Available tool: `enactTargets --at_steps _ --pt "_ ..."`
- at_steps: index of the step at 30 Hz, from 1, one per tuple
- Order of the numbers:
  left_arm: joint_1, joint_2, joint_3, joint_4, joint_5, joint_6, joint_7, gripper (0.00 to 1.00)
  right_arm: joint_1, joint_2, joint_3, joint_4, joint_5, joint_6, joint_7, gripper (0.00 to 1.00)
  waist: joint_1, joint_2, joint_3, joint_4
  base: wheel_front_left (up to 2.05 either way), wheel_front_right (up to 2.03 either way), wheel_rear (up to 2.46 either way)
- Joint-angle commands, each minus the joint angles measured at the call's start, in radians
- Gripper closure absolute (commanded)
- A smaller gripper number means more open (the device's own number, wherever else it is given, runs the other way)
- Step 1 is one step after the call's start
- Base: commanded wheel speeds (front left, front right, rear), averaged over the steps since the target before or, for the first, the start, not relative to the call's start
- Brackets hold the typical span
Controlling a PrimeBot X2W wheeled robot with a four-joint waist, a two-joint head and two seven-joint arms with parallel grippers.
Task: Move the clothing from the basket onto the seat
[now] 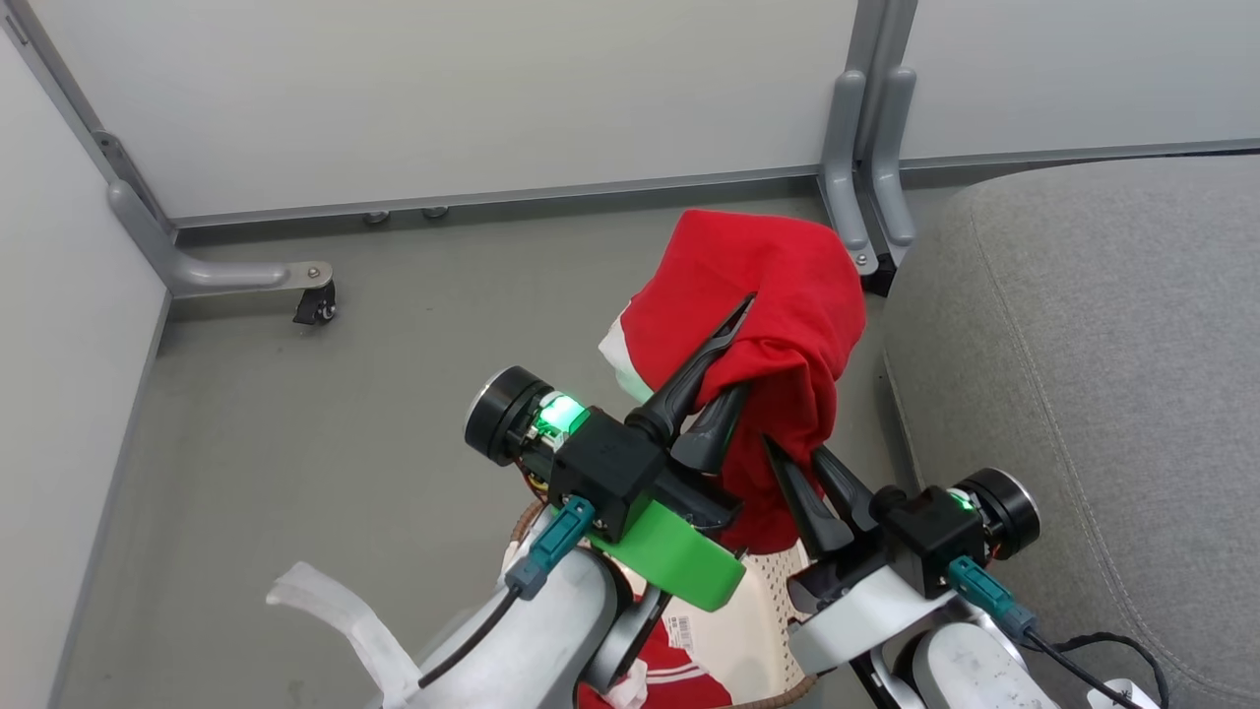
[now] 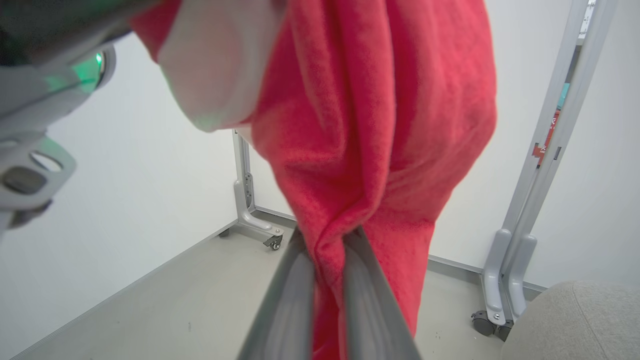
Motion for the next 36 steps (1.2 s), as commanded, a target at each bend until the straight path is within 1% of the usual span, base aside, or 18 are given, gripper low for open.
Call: enactTargets --at_steps 1,10,14,15,16,26,31,36 --pt "-0.015 0.004 0.002 0.001 -0.002 0.004 -0.002 1.0 0.007 0.001 0.0 -0.005 0.006 0.0 -0.003 1.0 0.0 0.0 -0.001 0.001 0.0 0.0 0.0" --pt "-0.016 0.003 0.0 0.001 -0.004 0.004 -0.003 1.0 0.002 0.001 0.003 -0.007 0.008 0.0 -0.003 1.0 0.0 0.0 -0.004 0.004 0.0 0.0 0.0" --pt "-0.017 0.004 -0.001 0.004 0.0 0.01 -0.003 1.0 0.0 0.001 0.002 -0.009 0.01 0.0 -0.003 1.0 0.0 0.0 -0.005 0.005 0.0 0.0 0.0" --pt "-0.017 0.005 0.0 0.004 0.002 0.011 -0.003 0.67 0.0 0.001 0.002 -0.01 0.01 0.0 -0.003 1.0 0.0 0.0 -0.005 0.005 0.0 0.0 0.0" --pt "-0.017 0.006 0.002 0.005 0.006 0.016 -0.003 0.0 0.0 0.001 0.001 -0.014 0.009 0.0 -0.003 1.0 0.0 0.0 -0.006 0.005 0.0 0.0 0.0" --pt "0.012 0.023 0.013 0.004 0.018 0.027 -0.002 0.0 0.015 0.001 -0.029 -0.056 0.001 0.0 -0.003 1.0 0.0 0.0 -0.01 0.018 0.0 0.0 0.0" --pt "0.067 0.063 0.032 0.002 0.019 0.037 -0.002 0.0 0.021 -0.005 -0.048 -0.065 -0.002 0.0 -0.003 1.0 0.0 0.0 -0.013 0.027 0.0 0.0 0.0" --pt "0.121 0.121 0.044 0.01 0.037 0.029 -0.002 0.0 0.029 -0.015 -0.067 -0.076 -0.007 0.0 -0.003 1.0 0.0 0.0 -0.012 0.037 0.0 0.0 0.0"
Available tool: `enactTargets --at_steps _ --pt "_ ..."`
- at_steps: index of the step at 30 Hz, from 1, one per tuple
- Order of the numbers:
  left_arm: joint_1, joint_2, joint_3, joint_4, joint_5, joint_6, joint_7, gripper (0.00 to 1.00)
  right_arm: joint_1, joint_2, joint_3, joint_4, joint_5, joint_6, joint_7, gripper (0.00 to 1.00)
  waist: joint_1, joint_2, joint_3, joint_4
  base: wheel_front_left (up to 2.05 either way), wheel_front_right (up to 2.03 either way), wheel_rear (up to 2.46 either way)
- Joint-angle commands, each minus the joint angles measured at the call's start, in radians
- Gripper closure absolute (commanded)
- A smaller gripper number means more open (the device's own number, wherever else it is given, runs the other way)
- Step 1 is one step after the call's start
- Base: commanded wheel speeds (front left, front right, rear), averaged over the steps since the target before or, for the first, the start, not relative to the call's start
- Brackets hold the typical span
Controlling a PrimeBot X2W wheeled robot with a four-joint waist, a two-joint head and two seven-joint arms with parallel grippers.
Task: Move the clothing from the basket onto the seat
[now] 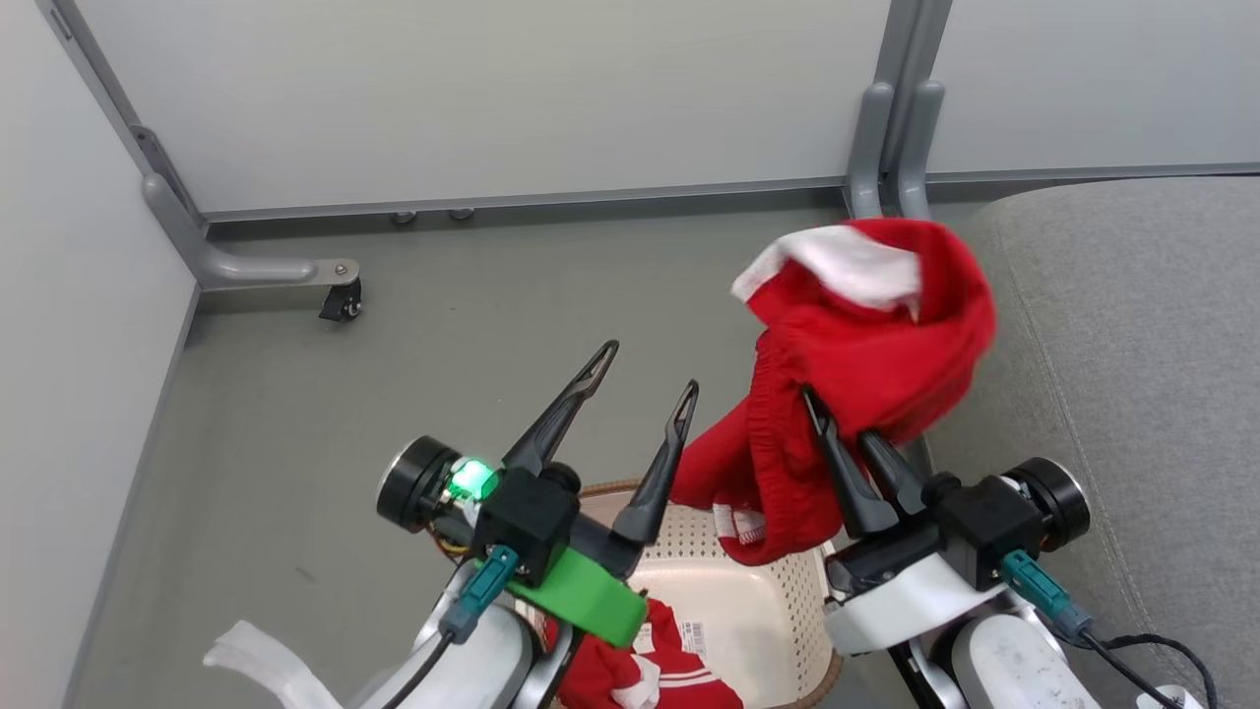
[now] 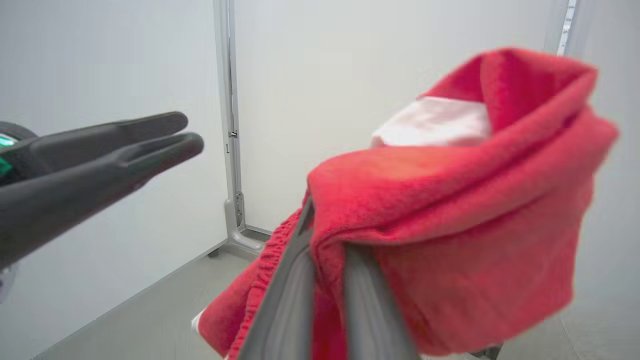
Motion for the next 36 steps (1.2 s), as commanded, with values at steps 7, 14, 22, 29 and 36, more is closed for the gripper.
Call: enactTargets --at_steps 7,14,22,29,36 --pt "0.108 0.061 0.042 0.033 0.035 -0.016 0.0 0.0 0.026 -0.013 -0.028 -0.014 -0.01 0.0 -0.003 1.0 0.0 0.0 0.003 0.004 0.0 0.0 0.0" --pt "0.184 0.067 0.079 0.057 0.078 -0.039 0.0 0.0 0.045 -0.016 -0.047 -0.02 -0.004 0.0 -0.003 1.0 0.0 0.0 0.001 0.0 0.0 0.0 0.0" --pt "0.272 0.032 0.172 0.082 0.1 -0.045 0.0 0.0 0.081 -0.009 -0.078 -0.029 -0.007 0.0 -0.003 1.0 0.0 0.0 -0.011 0.001 0.0 0.0 0.0" --pt "0.351 -0.006 0.308 0.067 0.122 -0.024 0.0 0.0 0.114 -0.011 -0.118 -0.038 -0.005 0.0 -0.003 1.0 0.0 0.0 -0.017 0.007 0.0 0.0 0.0" --pt "0.427 -0.049 0.44 0.078 0.162 -0.031 0.0 0.0 0.137 -0.008 -0.142 -0.043 -0.005 0.0 -0.003 1.0 0.0 0.0 -0.019 0.016 0.0 0.0 0.0"
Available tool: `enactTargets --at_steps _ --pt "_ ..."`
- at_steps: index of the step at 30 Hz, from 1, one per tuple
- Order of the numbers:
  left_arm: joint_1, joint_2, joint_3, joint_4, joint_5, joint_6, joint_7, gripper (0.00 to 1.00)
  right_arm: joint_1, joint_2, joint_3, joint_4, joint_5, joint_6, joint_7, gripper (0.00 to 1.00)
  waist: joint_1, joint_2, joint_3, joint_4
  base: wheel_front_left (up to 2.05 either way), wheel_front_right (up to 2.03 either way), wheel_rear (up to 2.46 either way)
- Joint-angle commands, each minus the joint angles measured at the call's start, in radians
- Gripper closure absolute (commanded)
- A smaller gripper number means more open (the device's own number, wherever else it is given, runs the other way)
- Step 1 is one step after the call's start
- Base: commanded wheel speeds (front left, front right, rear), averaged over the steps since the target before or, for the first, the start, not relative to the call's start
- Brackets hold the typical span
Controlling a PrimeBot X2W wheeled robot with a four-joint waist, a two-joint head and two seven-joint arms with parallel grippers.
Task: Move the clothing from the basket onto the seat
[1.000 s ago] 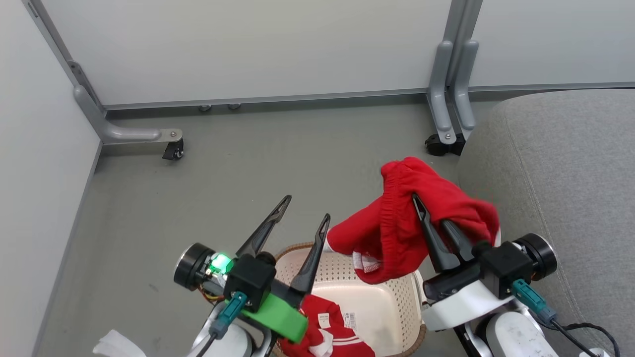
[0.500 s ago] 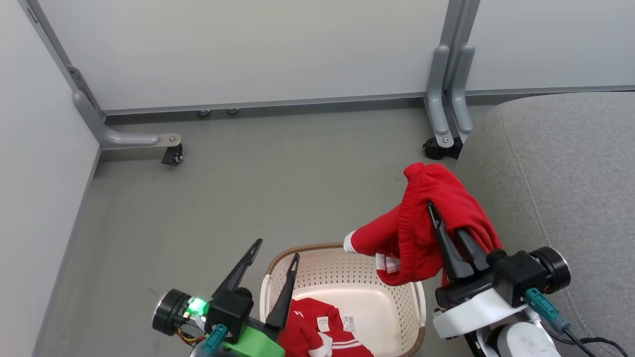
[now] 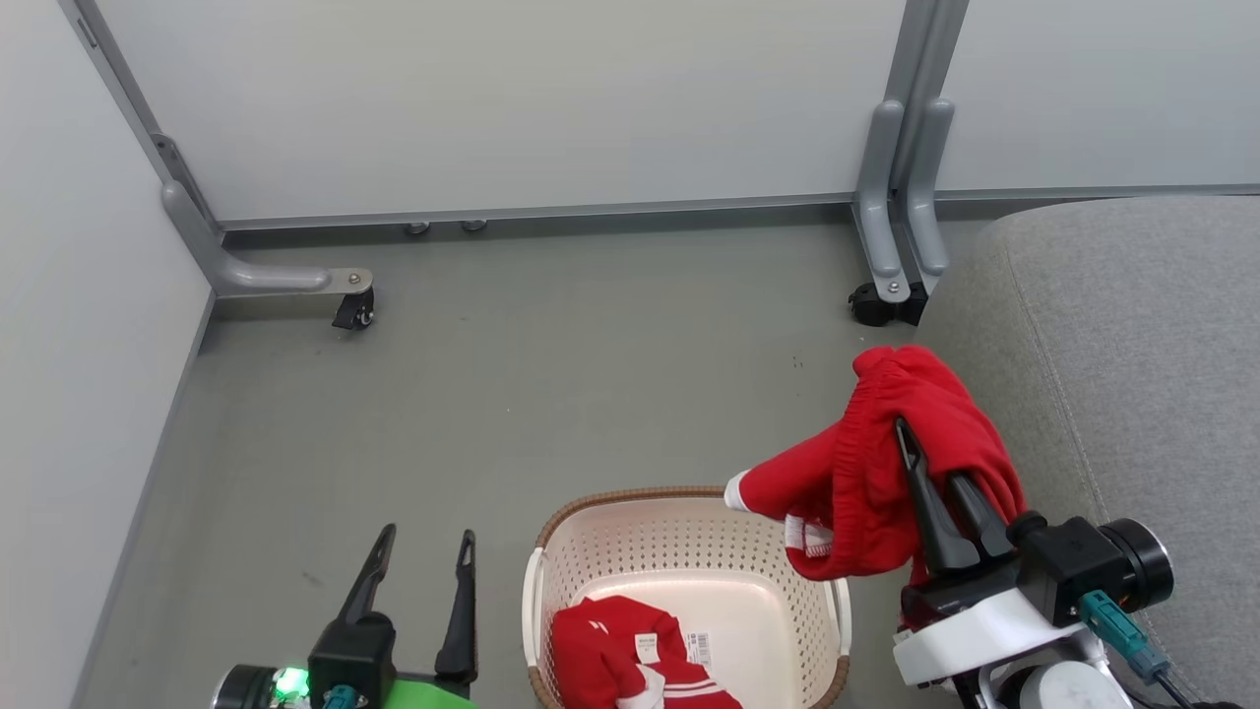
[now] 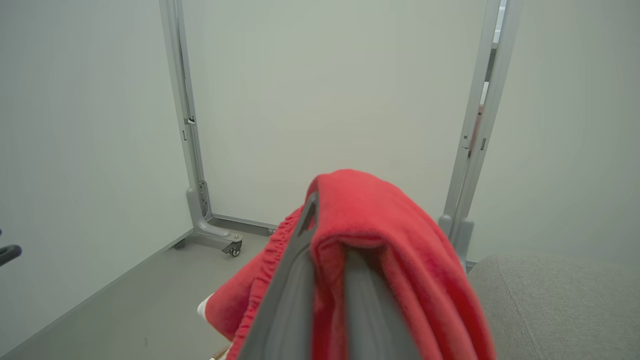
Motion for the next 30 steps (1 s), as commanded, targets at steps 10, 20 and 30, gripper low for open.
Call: enactTargets --at_steps 10,20,30 --pt "0.077 -0.057 0.106 -0.007 0.054 -0.052 0.0 0.0 0.009 0.006 -0.003 -0.008 0.001 0.0 -0.003 1.0 0.0 0.0 -0.003 0.0 0.0 0.0 0.0" --pt "0.08 -0.08 0.131 -0.004 0.085 -0.086 0.0 0.0 -0.011 0.002 -0.004 -0.015 -0.009 0.0 -0.003 1.0 0.0 0.0 0.01 -0.057 0.0 0.0 0.0" --pt "0.056 -0.086 0.134 -0.011 0.097 -0.097 0.0 0.0 -0.027 -0.005 -0.023 -0.023 -0.009 0.0 -0.003 1.0 0.0 0.0 0.038 -0.216 0.0 0.0 0.0"
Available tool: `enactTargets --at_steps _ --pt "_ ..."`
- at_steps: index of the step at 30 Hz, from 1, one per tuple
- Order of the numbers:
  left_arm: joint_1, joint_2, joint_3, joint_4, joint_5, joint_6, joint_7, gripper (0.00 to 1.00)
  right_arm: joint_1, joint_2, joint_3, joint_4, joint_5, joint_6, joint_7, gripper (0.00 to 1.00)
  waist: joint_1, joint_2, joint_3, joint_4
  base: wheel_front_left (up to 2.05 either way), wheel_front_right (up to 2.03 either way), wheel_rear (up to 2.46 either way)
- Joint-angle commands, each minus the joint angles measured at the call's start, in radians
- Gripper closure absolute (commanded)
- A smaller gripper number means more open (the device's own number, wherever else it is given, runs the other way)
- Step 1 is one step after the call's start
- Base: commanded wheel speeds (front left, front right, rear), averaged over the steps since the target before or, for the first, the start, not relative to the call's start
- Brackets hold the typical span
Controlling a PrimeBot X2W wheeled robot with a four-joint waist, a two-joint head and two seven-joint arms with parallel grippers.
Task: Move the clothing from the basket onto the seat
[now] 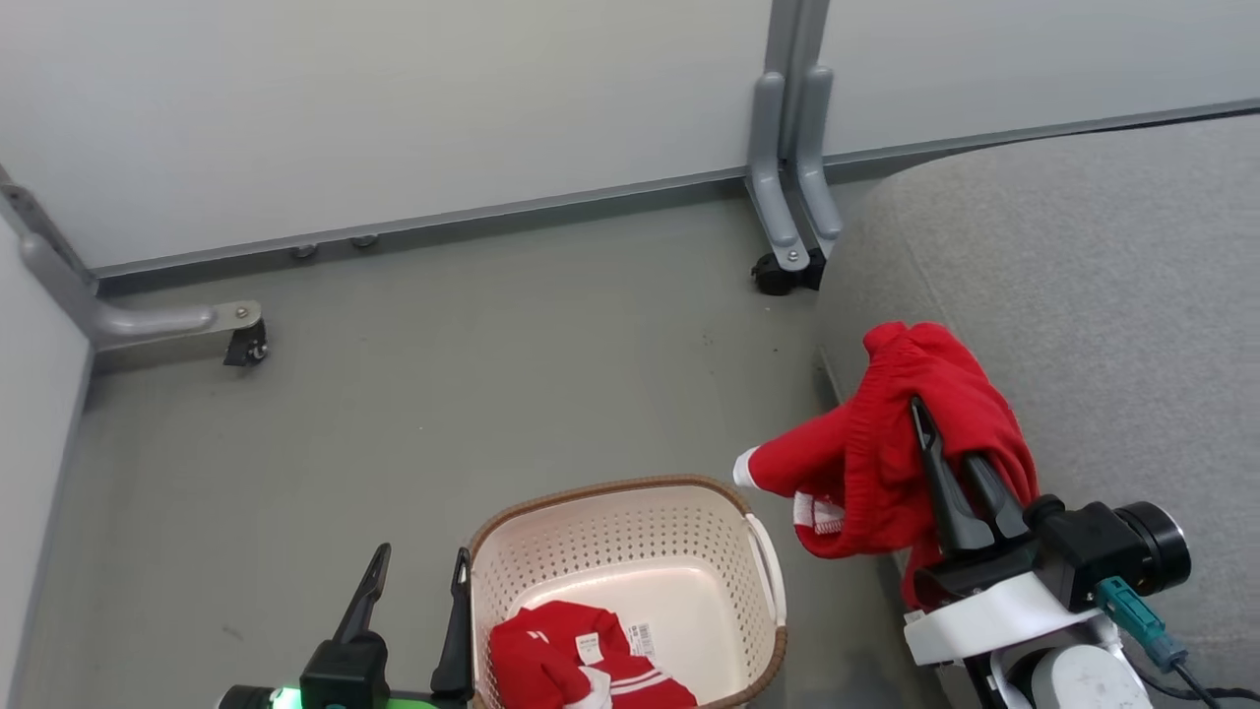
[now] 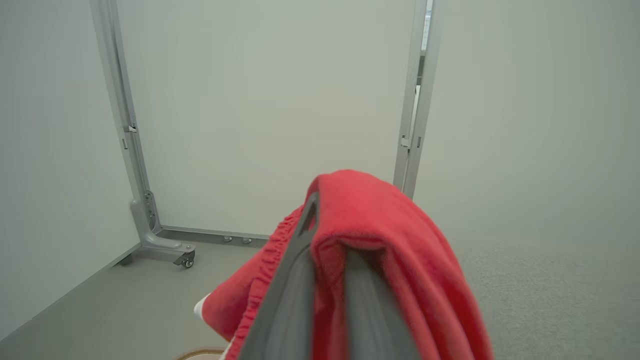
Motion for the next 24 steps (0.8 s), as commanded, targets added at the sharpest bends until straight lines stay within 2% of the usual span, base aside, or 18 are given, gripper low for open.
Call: enactTargets --at_steps 1,5,16,18,24 --pt "-0.011 0.0 0.001 -0.005 0.012 -0.001 0.0 0.0 -0.011 -0.002 -0.003 -0.005 -0.005 0.0 -0.003 1.0 0.0 0.0 0.021 -0.088 0.0 0.0 0.0" --pt "-0.027 -0.001 -0.017 -0.001 0.014 -0.009 0.0 0.0 -0.013 -0.001 -0.016 -0.009 -0.006 0.0 -0.003 1.0 0.0 0.0 0.033 -0.163 0.0 0.0 0.0" --pt "-0.053 0.0 -0.037 -0.006 0.005 0.003 0.0 0.0 -0.002 0.012 -0.052 -0.024 -0.007 0.0 -0.003 1.0 0.0 0.0 0.064 -0.356 0.0 0.0 0.0" --pt "-0.058 0.0 -0.043 -0.002 0.01 -0.003 0.0 0.0 -0.004 0.012 -0.056 -0.025 -0.007 0.0 -0.003 1.0 0.0 0.0 0.07 -0.409 0.0 0.0 0.0" --pt "-0.092 0.001 -0.067 0.003 0.019 -0.023 0.0 0.0 0.009 0.018 -0.096 -0.047 -0.006 0.0 -0.003 1.0 0.0 0.0 0.101 -0.459 0.0 0.0 0.0"
